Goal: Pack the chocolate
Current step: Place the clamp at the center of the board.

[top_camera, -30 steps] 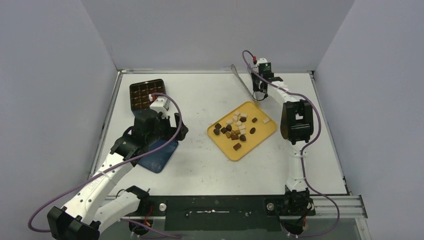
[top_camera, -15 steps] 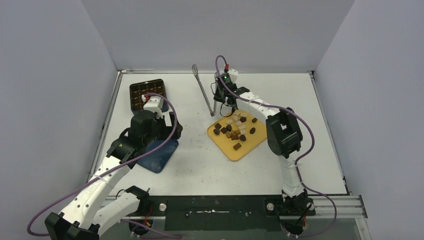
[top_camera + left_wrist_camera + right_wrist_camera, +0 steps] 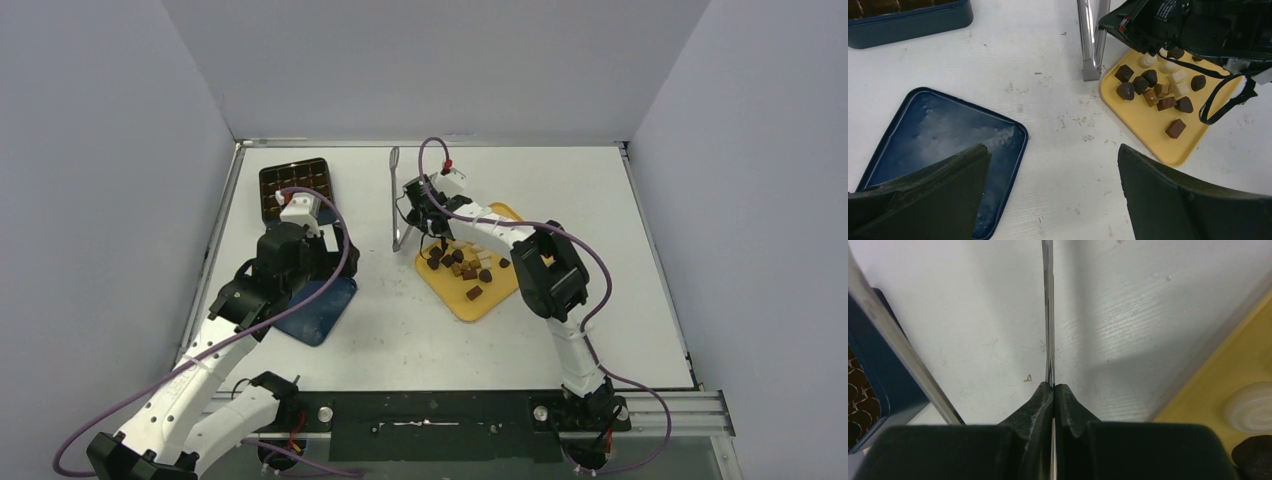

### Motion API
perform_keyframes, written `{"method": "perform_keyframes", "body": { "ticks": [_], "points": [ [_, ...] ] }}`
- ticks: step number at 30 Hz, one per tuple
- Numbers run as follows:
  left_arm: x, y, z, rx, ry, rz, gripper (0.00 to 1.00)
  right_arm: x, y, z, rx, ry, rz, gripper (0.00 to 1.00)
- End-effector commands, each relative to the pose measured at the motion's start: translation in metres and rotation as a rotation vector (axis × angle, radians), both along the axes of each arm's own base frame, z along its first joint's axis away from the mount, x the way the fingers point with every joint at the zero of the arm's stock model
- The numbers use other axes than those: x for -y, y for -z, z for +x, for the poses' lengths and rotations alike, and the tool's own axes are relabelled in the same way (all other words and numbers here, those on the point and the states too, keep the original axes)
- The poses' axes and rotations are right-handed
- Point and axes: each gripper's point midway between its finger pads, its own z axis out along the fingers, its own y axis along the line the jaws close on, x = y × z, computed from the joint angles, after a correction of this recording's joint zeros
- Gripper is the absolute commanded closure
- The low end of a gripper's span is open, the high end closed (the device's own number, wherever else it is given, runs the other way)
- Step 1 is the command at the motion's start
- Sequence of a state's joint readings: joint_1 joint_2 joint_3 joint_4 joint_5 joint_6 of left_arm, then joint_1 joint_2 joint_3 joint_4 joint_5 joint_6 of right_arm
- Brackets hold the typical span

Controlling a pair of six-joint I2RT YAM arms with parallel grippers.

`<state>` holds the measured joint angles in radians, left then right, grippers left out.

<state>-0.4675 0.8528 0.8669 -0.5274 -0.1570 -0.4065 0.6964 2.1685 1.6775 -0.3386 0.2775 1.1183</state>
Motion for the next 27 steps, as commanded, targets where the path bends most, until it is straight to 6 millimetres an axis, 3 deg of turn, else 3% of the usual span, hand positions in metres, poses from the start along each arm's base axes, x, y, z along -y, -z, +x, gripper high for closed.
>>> {"method": "perform_keyframes", "body": {
  "ticks": [1, 8, 15, 19, 22, 25, 27],
  "points": [
    [-0.008, -0.025, 0.007, 0.071, -0.044, -0.016, 0.03, -0.007, 0.007, -0.001, 0.001, 0.078, 0.051, 1.0],
    [-0.011, -0.028, 0.006, 0.088, -0.057, -0.021, 0.03, -0.025, 0.026, -0.02, -0.051, 0.082, 0.068, 0.93],
    [-0.012, -0.026, 0.007, 0.091, -0.059, -0.02, 0.03, -0.032, 0.015, -0.023, -0.049, 0.07, 0.101, 0.66],
    [-0.013, -0.021, 0.009, 0.078, -0.07, -0.006, 0.03, -0.034, -0.015, -0.027, 0.003, 0.008, 0.136, 0.53],
    [-0.015, -0.015, 0.011, 0.061, -0.083, 0.014, 0.03, -0.038, -0.051, -0.035, 0.1, -0.114, 0.178, 0.44],
    [-0.013, -0.008, 0.014, 0.041, -0.08, 0.025, 0.03, -0.034, -0.083, -0.053, 0.181, -0.229, 0.2, 0.31],
    [-0.01, -0.002, 0.017, 0.025, -0.072, 0.021, 0.03, -0.021, -0.092, -0.07, 0.209, -0.269, 0.188, 0.17]
  ]
}}
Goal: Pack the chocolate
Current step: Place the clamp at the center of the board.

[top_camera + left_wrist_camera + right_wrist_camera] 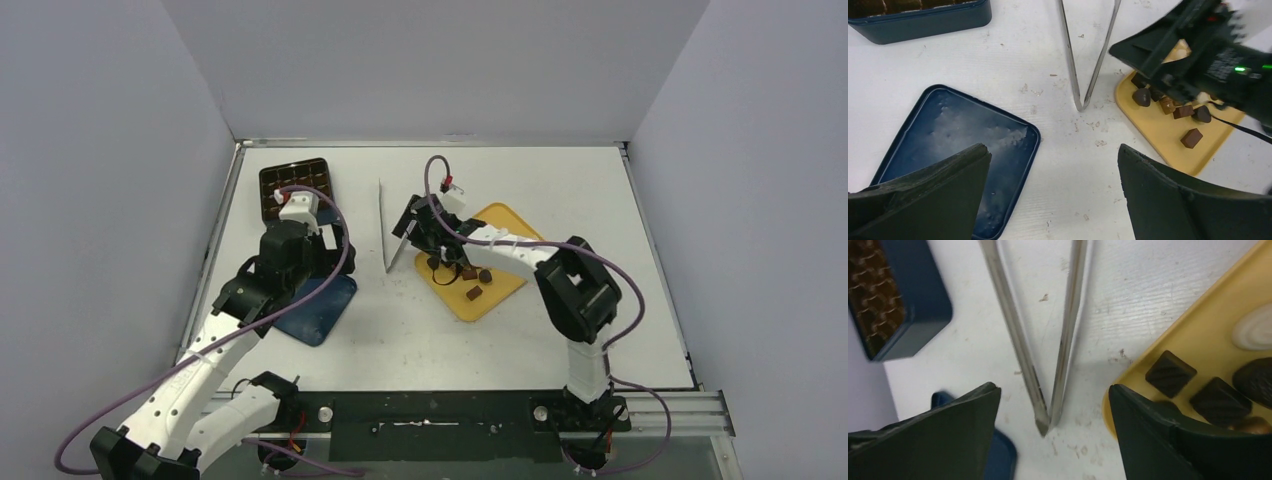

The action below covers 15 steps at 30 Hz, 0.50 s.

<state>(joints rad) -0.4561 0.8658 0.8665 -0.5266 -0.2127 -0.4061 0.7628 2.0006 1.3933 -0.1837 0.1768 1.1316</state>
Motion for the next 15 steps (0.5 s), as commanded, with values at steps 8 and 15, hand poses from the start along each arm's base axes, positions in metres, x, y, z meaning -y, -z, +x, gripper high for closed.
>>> {"method": "perform_keyframes", "body": {
  "ticks": [8, 15],
  "points": [
    [0.038, -0.006, 0.038, 0.034, 0.082, -0.095, 0.03, 0.063, -0.139, -0.084, 0.469, -0.23, 0.016, 0.0],
    [0.053, 0.006, 0.095, -0.078, 0.026, -0.018, 0.03, 0.102, -0.177, -0.149, 0.637, -0.305, 0.055, 0.0]
  ]
}}
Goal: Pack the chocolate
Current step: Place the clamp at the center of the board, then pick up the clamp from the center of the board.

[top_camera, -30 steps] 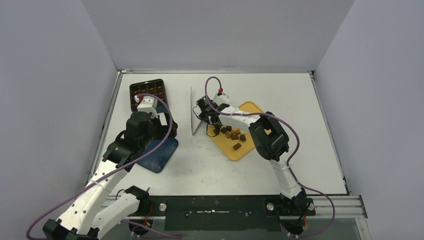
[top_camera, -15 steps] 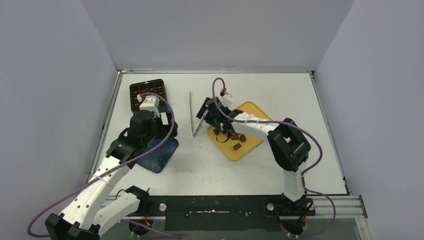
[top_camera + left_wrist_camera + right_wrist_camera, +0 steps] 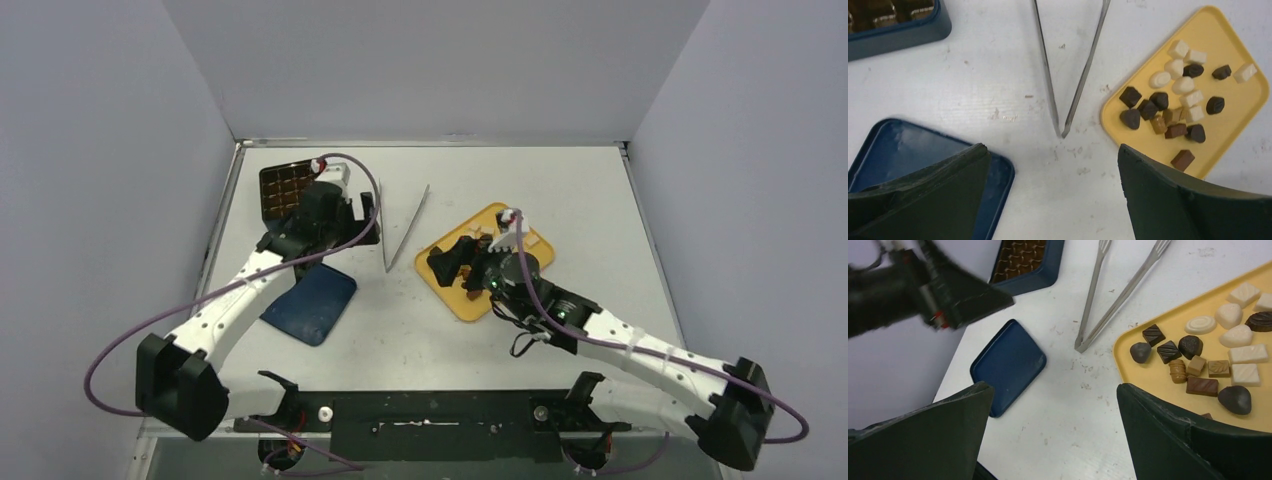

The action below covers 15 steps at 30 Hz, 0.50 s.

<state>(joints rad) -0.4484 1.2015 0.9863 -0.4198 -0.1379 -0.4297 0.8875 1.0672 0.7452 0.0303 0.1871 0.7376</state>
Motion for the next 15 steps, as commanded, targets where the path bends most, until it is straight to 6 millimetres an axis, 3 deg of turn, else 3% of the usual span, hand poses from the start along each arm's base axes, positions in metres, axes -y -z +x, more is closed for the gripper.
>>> {"method": "perform_keyframes", "body": {
  "ticks": [1, 7, 11, 15],
  "points": [
    [0.016, -0.019, 0.048, 0.019, -0.014, 0.011, 0.03, 0.025, -0.027, -0.017, 0.135, 0.006, 0.018, 0.0],
    [0.039, 0.013, 0.087, -0.075, 0.04, 0.078, 0.03, 0.047, -0.034, -0.032, 0.166, 0.007, -0.021, 0.0],
    [0.062, 0.032, 0.098, -0.084, 0.083, 0.118, 0.03, 0.05, -0.036, -0.033, 0.167, 0.015, -0.018, 0.0],
    [0.076, 0.066, 0.105, -0.144, 0.09, 0.111, 0.03, 0.046, -0.042, -0.029, 0.167, 0.025, -0.012, 0.0]
  ]
}}
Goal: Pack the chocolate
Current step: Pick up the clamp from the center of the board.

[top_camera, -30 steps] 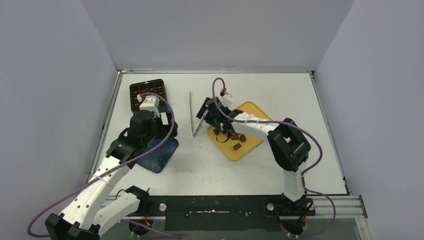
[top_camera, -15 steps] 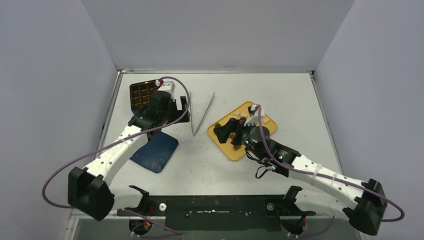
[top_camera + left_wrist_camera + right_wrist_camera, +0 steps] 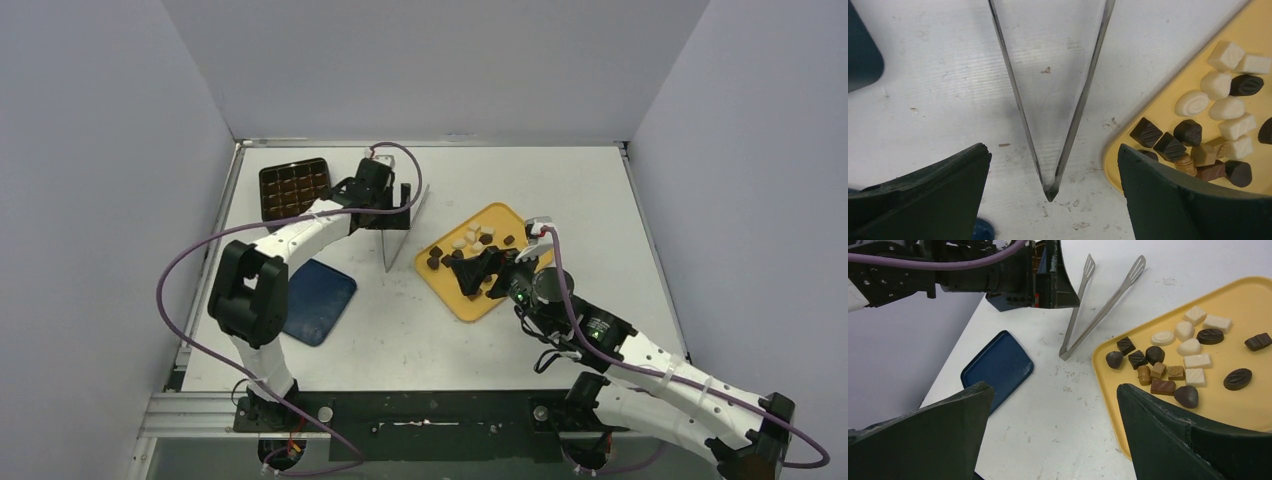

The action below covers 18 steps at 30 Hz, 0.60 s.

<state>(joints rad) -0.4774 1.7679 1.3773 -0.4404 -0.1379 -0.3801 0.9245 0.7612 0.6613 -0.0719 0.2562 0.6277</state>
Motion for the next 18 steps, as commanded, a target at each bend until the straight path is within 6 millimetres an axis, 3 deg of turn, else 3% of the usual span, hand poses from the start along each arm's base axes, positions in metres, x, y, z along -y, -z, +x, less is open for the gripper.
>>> {"method": "perform_keyframes", "body": {
  "ticks": [1, 5, 10, 18],
  "points": [
    [0.021, 0.015, 0.017, -0.001, 0.027, -0.001, 0.03, -0.004, -0.009, 0.006, 0.019, 0.014, -0.013, 0.0],
    [0.021, 0.035, 0.028, -0.024, 0.011, 0.039, 0.03, -0.013, -0.01, 0.008, 0.018, 0.004, -0.014, 0.0],
    [0.023, 0.039, 0.04, 0.003, -0.013, 0.061, 0.03, -0.02, -0.004, 0.012, 0.009, 0.001, -0.024, 0.0],
    [0.022, 0.069, 0.052, -0.02, -0.02, 0.063, 0.05, -0.02, -0.005, 0.018, 0.008, 0.035, -0.024, 0.0]
  ]
}}
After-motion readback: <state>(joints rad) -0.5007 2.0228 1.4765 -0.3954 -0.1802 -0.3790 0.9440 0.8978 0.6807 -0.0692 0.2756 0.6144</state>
